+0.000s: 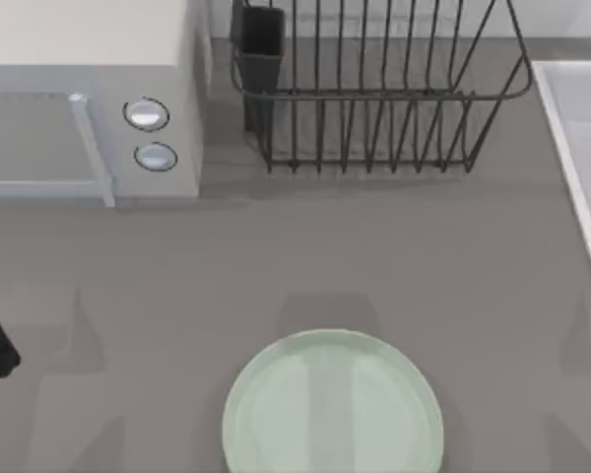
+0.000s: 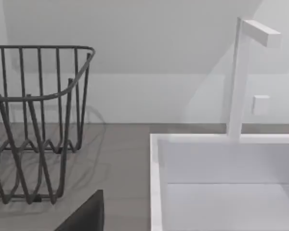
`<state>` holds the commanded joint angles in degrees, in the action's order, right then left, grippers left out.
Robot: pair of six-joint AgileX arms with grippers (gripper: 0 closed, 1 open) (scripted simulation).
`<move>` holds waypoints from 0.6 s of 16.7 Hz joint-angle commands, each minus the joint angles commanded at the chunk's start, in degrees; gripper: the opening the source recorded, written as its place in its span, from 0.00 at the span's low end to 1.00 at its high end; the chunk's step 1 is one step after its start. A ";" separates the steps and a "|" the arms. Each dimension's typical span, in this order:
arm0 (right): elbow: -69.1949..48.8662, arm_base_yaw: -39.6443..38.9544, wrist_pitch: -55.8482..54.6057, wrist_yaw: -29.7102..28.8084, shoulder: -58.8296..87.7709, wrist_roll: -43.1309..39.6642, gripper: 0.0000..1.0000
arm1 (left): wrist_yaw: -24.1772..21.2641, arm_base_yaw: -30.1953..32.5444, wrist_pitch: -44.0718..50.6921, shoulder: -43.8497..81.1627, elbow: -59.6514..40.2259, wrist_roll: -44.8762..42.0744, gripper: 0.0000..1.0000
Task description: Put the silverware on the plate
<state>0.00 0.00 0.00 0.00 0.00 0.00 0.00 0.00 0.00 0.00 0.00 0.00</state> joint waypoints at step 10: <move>-15.55 8.95 17.52 0.15 22.09 -15.04 1.00 | 0.00 0.00 0.00 0.00 0.00 0.00 1.00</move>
<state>-15.55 8.95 17.52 0.15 22.09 -15.04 0.00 0.00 0.00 0.00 0.00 0.00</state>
